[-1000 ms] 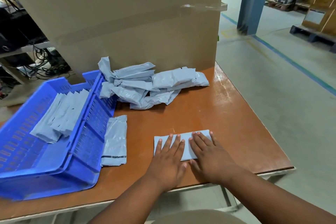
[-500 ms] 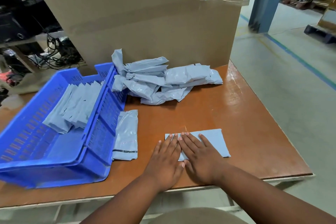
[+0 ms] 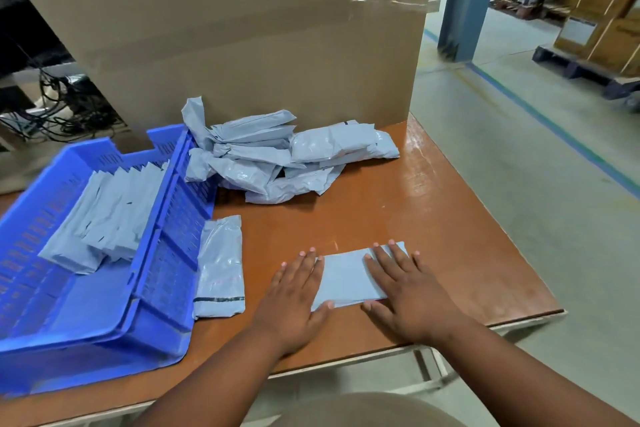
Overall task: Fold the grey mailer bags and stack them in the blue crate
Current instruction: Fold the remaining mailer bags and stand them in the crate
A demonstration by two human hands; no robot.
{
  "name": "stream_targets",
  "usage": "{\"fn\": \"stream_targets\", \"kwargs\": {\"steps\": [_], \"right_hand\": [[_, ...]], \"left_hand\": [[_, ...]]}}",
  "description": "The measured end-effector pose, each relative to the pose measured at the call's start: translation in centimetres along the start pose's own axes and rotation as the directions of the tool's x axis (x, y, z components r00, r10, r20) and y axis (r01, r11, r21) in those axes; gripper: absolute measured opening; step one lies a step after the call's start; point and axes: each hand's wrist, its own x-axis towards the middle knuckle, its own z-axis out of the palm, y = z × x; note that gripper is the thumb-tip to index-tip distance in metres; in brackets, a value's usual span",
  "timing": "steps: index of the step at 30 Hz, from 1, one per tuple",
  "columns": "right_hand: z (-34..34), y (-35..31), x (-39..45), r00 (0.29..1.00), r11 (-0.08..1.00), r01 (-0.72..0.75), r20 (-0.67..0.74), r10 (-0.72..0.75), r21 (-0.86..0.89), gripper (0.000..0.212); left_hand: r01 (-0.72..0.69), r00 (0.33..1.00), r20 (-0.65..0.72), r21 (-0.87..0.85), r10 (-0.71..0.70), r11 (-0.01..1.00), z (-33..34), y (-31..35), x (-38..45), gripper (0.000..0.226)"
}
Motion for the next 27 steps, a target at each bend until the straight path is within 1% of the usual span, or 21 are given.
{"fn": "stream_targets", "kwargs": {"steps": [3, 5, 7, 9, 10, 11, 13, 16, 18, 20, 21, 22, 24, 25, 27], "right_hand": [[-0.7, 1.2, -0.3, 0.989, 0.989, -0.148, 0.008, 0.147, 0.027, 0.086], [-1.5, 1.3, 0.1, 0.984, 0.984, -0.174, -0.032, 0.175, 0.037, 0.084], [-1.9, 0.4, 1.0, 0.993, 0.994, -0.102, -0.062, 0.105, 0.043, 0.079], [-1.6, -0.9, 1.8, 0.999, 0.998, 0.021, -0.044, -0.018, 0.063, 0.075], [-1.1, -1.5, 2.0, 0.998, 0.996, 0.059, -0.031, -0.058, 0.061, 0.073], [-0.7, -1.6, 2.0, 0.998, 0.997, 0.063, -0.017, -0.062, 0.049, 0.073], [-0.4, -0.7, 1.6, 1.000, 0.999, -0.017, 0.002, 0.017, 0.038, 0.078], [-0.3, 1.5, 0.6, 0.987, 0.984, -0.157, -0.006, 0.158, 0.084, 0.085], [-0.2, 2.6, -0.1, 0.982, 0.971, -0.179, -0.031, 0.186, 0.158, 0.084], [-0.4, 2.7, -0.5, 0.975, 0.958, -0.181, -0.086, 0.204, 0.224, 0.081], [-0.6, 2.5, -0.5, 0.971, 0.953, -0.174, -0.115, 0.207, 0.246, 0.081], [-0.9, 2.0, -0.5, 0.970, 0.953, -0.162, -0.138, 0.202, 0.254, 0.080], [-1.5, 1.0, -0.5, 0.968, 0.962, -0.116, -0.188, 0.165, 0.246, 0.077], [-1.8, 0.6, -0.3, 0.966, 0.966, -0.083, -0.218, 0.138, 0.245, 0.074], [-2.7, 0.1, 0.2, 0.967, 0.967, -0.028, -0.240, 0.090, 0.252, 0.071]], "left_hand": [[0.080, 0.996, 0.026, 0.016, -0.080, 0.997, -0.8, -1.3, -0.3, 0.084], [0.083, 0.996, 0.029, 0.053, -0.085, 0.995, -1.6, -0.3, 0.5, 0.084], [0.014, 1.000, -0.003, 0.021, -0.014, 1.000, -2.4, 2.0, 1.8, 0.079], [-0.060, 0.998, 0.006, -0.016, 0.060, 0.998, -2.7, 4.4, 3.0, 0.077], [-0.084, 0.996, 0.024, -0.001, 0.084, 0.997, -2.6, 5.2, 3.4, 0.076], [-0.095, 0.995, 0.036, 0.029, 0.094, 0.995, -2.3, 5.5, 3.5, 0.075], [-0.069, 0.996, 0.051, 0.046, 0.066, 0.997, -2.0, 4.6, 3.4, 0.079], [0.026, 0.997, 0.072, -0.009, -0.025, 1.000, -2.9, 1.9, 2.9, 0.091], [0.036, 0.996, 0.077, 0.027, -0.038, 0.999, -4.2, 1.4, 3.3, 0.097], [0.089, 0.990, 0.107, 0.028, -0.092, 0.996, -6.0, 2.1, 4.4, 0.104], [0.130, 0.982, 0.136, 0.008, -0.130, 0.991, -7.1, 2.5, 5.0, 0.102], [0.163, 0.973, 0.165, -0.014, -0.159, 0.986, -7.9, 2.7, 5.6, 0.093], [0.212, 0.961, 0.200, -0.083, -0.192, 0.974, -9.3, 2.7, 6.8, 0.057], [0.247, 0.955, 0.206, -0.149, -0.214, 0.958, -9.9, 2.6, 7.2, 0.051], [0.306, 0.943, 0.218, -0.277, -0.250, 0.911, -10.9, 1.9, 7.6, 0.046]]}}
